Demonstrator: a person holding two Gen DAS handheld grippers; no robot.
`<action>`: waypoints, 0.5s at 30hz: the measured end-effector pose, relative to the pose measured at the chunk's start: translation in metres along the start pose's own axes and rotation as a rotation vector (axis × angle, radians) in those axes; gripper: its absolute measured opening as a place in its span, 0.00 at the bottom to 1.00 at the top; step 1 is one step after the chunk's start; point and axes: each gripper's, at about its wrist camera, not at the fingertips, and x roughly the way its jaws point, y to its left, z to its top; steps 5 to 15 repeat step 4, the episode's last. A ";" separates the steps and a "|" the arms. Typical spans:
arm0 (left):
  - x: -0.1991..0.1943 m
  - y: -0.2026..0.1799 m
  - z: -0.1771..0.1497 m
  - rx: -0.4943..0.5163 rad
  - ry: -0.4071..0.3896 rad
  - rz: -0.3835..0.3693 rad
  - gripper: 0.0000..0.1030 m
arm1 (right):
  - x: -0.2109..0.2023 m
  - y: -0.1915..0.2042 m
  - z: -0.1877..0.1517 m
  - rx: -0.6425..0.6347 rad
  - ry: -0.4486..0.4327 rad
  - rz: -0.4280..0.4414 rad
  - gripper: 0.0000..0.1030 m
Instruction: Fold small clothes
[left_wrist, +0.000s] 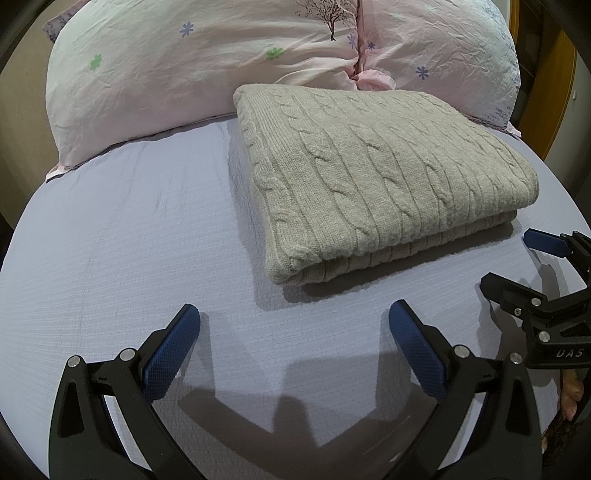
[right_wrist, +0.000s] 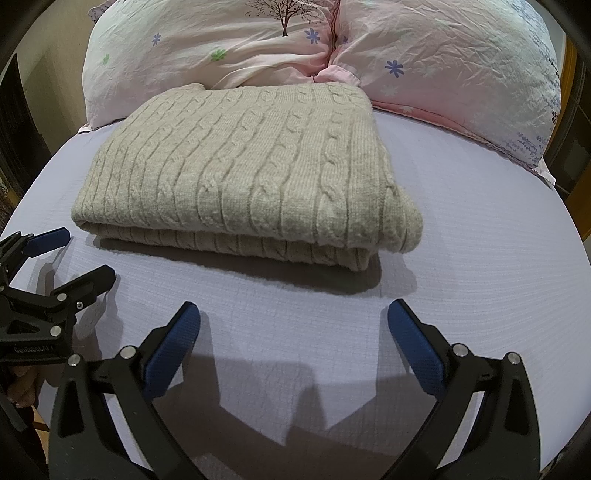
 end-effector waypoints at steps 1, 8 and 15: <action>0.000 0.000 0.001 0.000 0.000 0.000 0.99 | 0.000 0.000 0.000 0.000 0.000 0.000 0.98; 0.000 0.000 0.001 0.000 0.000 0.000 0.99 | 0.000 0.000 0.000 0.000 0.000 0.000 0.98; 0.000 0.000 0.001 0.000 0.000 0.000 0.99 | 0.000 0.000 0.000 0.000 0.000 0.000 0.98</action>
